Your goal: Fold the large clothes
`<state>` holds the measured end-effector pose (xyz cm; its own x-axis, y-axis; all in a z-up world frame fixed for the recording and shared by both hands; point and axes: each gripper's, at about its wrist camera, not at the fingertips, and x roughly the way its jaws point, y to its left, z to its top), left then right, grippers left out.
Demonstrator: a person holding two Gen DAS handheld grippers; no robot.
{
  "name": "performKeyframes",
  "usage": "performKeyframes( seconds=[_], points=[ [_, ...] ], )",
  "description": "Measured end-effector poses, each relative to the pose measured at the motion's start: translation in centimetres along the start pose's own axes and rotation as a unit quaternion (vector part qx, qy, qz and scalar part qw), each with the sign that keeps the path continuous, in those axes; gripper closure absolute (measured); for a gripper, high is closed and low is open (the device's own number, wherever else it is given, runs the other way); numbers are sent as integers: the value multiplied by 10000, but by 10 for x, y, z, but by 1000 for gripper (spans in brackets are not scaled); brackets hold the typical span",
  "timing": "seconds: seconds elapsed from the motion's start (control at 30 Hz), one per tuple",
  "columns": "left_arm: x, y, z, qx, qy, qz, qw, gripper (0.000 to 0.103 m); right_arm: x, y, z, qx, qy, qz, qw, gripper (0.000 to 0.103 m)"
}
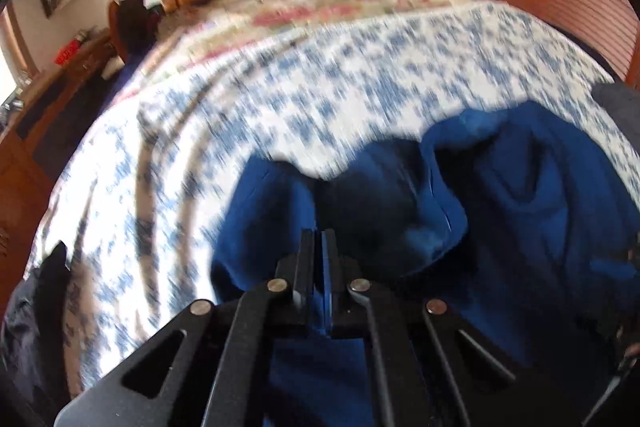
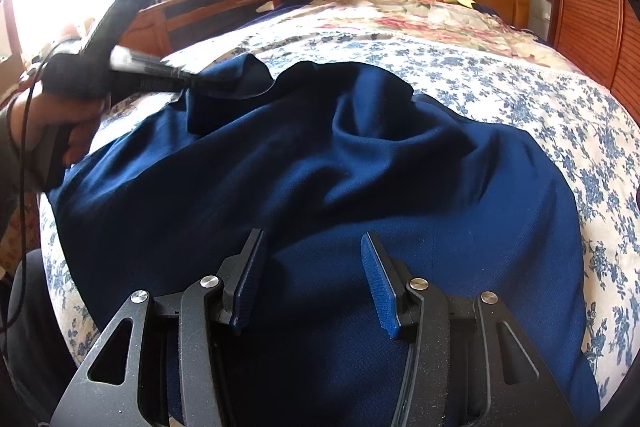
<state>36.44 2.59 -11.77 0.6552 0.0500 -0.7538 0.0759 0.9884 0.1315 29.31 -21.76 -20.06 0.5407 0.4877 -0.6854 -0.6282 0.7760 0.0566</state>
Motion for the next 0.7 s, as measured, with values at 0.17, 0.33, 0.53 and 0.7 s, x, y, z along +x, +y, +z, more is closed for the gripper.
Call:
performKeyframes(
  seconds=[0.17, 0.33, 0.53, 0.7],
  points=[
    [12, 22, 45, -157, -265, 270, 9992, 102, 2, -3, 0, 9, 8, 44, 10000, 53],
    [38, 42, 73, -260, -237, 559, 9978, 102, 4, -4, 1, 26, 35, 24, 10000, 53],
    [57, 65, 64, -400, -92, 773, 9962, 102, 5, -2, 1, -47, 32, -39, 10000, 53],
    [47, 72, 48, -542, -103, 552, 9970, 102, 4, -3, 3, -42, 34, -24, 10000, 53]
  ],
)
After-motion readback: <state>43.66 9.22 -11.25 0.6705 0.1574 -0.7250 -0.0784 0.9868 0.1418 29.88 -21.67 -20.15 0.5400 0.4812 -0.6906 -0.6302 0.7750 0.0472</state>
